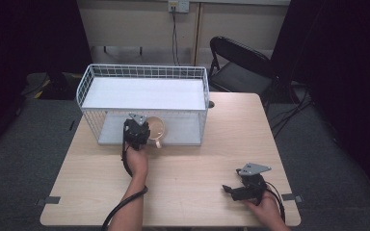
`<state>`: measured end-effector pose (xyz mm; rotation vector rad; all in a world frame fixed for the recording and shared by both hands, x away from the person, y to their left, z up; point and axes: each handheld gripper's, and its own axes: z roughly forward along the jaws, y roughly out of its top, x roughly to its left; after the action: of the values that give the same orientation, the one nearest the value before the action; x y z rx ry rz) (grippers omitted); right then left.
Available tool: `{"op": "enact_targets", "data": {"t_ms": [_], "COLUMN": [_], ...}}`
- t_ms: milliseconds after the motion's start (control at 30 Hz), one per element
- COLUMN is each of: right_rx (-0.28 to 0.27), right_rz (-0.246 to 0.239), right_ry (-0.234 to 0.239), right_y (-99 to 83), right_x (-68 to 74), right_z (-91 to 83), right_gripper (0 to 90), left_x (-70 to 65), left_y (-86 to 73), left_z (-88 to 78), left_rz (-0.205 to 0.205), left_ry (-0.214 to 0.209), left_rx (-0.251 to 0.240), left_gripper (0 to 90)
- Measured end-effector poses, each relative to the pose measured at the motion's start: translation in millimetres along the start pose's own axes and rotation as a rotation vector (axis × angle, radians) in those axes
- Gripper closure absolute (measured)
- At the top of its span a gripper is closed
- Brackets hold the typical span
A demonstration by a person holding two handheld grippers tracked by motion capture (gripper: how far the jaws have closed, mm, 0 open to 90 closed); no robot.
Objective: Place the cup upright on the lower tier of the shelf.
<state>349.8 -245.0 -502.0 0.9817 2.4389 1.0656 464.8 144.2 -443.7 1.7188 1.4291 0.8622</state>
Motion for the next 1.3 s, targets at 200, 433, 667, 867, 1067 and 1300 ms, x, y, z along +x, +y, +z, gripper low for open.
{"op": "enact_targets", "data": {"t_ms": [200, 433, 667, 867, 1067, 1300], "right_rx": [0.0, 0.0, 0.0, 0.0, 0.0, 0.0], "right_rz": [0.0, 0.0, 0.0, 0.0, 0.0, 0.0], "right_ry": [0.0, 0.0, 0.0, 0.0, 0.0, 0.0], "right_y": [0.0, 0.0, 0.0, 0.0, 0.0, 0.0], "right_x": [0.0, 0.0, 0.0, 0.0, 0.0, 0.0], "right_z": [0.0, 0.0, 0.0, 0.0, 0.0, 0.0], "right_gripper": [13.3, 13.3, 13.3, 13.3, 13.3, 13.2], "left_x": [-1.1, -1.2, -0.3, -0.4, -0.1, 3.9], "left_y": [0.3, 4.2, 5.8, 6.6, 9.9, 14.7], "left_z": [0.7, -0.1, -2.1, -2.9, -8.2, -19.2], "left_rz": [-0.011, -0.038, -0.05, -0.047, -0.046, -0.07], "left_ry": [0.003, -0.015, -0.028, -0.039, -0.066, -0.12], "left_rx": [-0.004, -0.023, -0.066, -0.061, -0.066, -0.073], "left_gripper": [81.8, 76.8, 66.7, 59.7, 53.6, 49.1]}}
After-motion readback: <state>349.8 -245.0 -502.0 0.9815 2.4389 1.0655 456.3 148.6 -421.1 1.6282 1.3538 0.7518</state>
